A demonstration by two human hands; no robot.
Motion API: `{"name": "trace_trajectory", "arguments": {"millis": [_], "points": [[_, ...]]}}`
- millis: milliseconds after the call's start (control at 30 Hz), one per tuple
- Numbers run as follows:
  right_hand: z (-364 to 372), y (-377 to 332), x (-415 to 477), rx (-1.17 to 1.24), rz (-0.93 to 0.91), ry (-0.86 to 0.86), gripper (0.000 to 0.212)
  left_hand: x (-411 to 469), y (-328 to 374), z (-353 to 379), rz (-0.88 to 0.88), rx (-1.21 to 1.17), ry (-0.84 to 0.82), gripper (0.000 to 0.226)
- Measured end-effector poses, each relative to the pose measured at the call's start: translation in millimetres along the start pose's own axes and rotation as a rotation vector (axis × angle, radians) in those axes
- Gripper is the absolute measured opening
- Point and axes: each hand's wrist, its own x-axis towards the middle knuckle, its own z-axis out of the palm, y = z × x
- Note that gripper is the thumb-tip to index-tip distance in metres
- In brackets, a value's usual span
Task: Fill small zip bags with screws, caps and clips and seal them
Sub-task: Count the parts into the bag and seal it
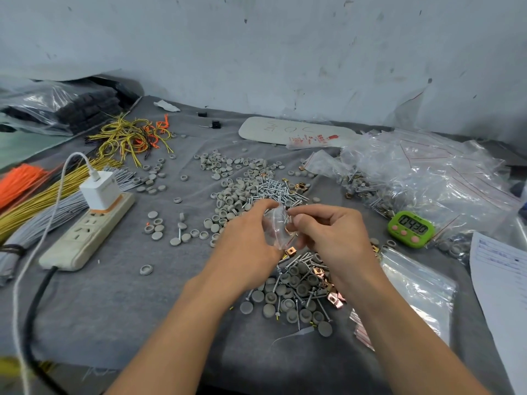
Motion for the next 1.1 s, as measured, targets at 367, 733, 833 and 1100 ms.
{"name": "trace_trajectory", "arguments": {"millis": [367, 733, 833, 1100], "points": [[7, -5, -6, -0.396, -0.146, -0.171, 0.025, 0, 5, -4, 0.023, -0.116, -0.063, 0.029], [-59, 13, 5, -0.997, 0.156, 0.082, 0.019, 3, 6, -26, -0.098, -0.741, 0.159, 0.051], [-54, 13, 3, -1.075, 0.134, -0.01, 0.02, 3, 11, -31, -0.1, -0.986, 0.293, 0.056], [-45, 6, 6, -1.201, 0.207, -0.192, 0.028, 0, 4, -31, -0.049, -0.245, 0.636, 0.072]]}}
